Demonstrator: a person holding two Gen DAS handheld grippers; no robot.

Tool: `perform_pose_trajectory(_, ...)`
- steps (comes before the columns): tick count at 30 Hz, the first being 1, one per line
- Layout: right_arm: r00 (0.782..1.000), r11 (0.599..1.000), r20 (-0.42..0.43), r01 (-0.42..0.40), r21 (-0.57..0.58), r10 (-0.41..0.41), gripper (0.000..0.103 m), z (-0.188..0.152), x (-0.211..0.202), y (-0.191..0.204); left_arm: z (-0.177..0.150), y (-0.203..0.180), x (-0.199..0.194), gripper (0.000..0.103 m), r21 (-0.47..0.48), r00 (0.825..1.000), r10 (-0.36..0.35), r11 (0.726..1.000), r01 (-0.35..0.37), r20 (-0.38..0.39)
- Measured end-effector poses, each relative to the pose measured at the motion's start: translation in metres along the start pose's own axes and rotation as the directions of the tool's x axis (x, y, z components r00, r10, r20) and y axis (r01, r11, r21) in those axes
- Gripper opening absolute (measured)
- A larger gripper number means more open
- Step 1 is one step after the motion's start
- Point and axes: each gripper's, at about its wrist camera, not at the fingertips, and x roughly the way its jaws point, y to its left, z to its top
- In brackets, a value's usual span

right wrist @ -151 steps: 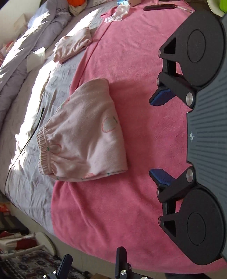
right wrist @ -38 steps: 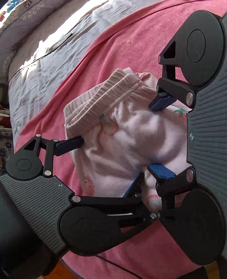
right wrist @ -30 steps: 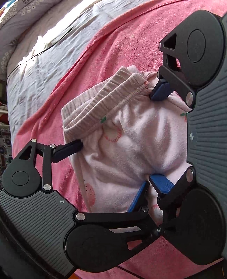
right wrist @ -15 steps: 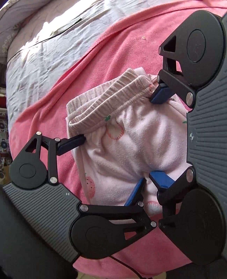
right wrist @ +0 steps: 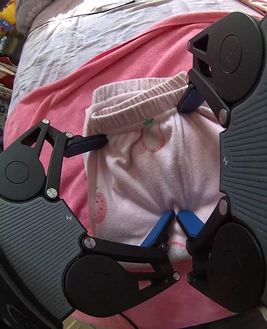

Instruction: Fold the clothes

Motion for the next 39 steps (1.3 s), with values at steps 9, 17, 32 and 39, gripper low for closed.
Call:
perform_pose_trajectory(9,0.992,0.98,0.031,0.118,0.158,-0.124,0.097,-0.04,-0.041,0.022,-0.035,0.014,-0.004,0.103,-0.437,0.993,0.084,0.899,-0.039,0.083)
perform_pose_trajectory(17,0.979,0.836,0.044,0.147,0.528,-0.2,0.097,-0.094,-0.069,0.039,-0.035,0.022,0.0,0.103,-0.571,0.993,0.045,0.82,0.026,0.111)
perform_pose_trajectory(32,0.963,0.712,0.07,0.141,0.687,-0.259,0.098,-0.08,-0.083,0.041,-0.077,-0.042,-0.056,0.103,-0.635,0.986,0.163,0.759,-0.145,-0.031)
perform_pose_trajectory(39,0.962,0.644,-0.054,0.221,0.732,-0.267,0.098,-0.1,-0.046,0.026,-0.098,-0.034,-0.05,0.103,-0.699,0.993,0.11,0.708,-0.102,-0.033)
